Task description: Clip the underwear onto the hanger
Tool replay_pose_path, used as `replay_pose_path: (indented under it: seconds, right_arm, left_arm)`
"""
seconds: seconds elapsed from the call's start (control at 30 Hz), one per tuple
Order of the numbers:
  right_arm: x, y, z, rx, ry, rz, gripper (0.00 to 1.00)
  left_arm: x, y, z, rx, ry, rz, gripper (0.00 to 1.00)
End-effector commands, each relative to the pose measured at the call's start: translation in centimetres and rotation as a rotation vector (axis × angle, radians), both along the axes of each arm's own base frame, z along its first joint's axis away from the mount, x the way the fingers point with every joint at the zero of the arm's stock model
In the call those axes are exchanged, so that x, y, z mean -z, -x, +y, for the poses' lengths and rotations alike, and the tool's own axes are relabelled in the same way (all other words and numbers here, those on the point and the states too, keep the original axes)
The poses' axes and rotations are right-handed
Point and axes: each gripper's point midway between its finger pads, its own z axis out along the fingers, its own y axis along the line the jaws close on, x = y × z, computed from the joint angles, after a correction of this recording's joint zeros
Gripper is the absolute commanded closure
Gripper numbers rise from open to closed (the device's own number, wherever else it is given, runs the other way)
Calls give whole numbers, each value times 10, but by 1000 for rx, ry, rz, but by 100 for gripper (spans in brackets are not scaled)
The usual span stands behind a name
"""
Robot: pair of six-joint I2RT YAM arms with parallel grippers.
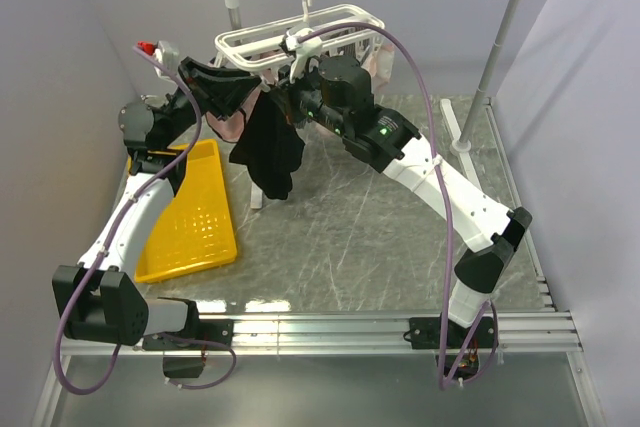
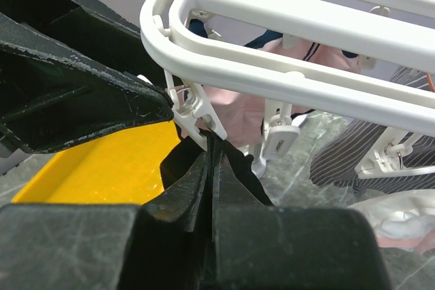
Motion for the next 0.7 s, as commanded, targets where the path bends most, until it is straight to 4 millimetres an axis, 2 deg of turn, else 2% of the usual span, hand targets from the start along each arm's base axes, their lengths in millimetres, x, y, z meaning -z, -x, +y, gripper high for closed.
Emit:
replay_pose_path:
  seconds: [0.0, 0.33, 0.47, 0.67]
  right_arm:
    - [-138, 29, -23, -41, -292, -293, 100]
    - [-151, 30, -32, -47, -291, -374, 100]
    - [-153, 38, -27, -100, -287, -388, 100]
    - [-140, 38, -19, -135, -266, -363, 100]
  left_arm:
    - [33, 3, -16, 118, -72, 132, 99]
    - [36, 1, -17, 145, -97, 183, 100]
    - [40, -2, -17, 143, -124, 211, 100]
    - [32, 2, -18, 149, -128, 171, 99]
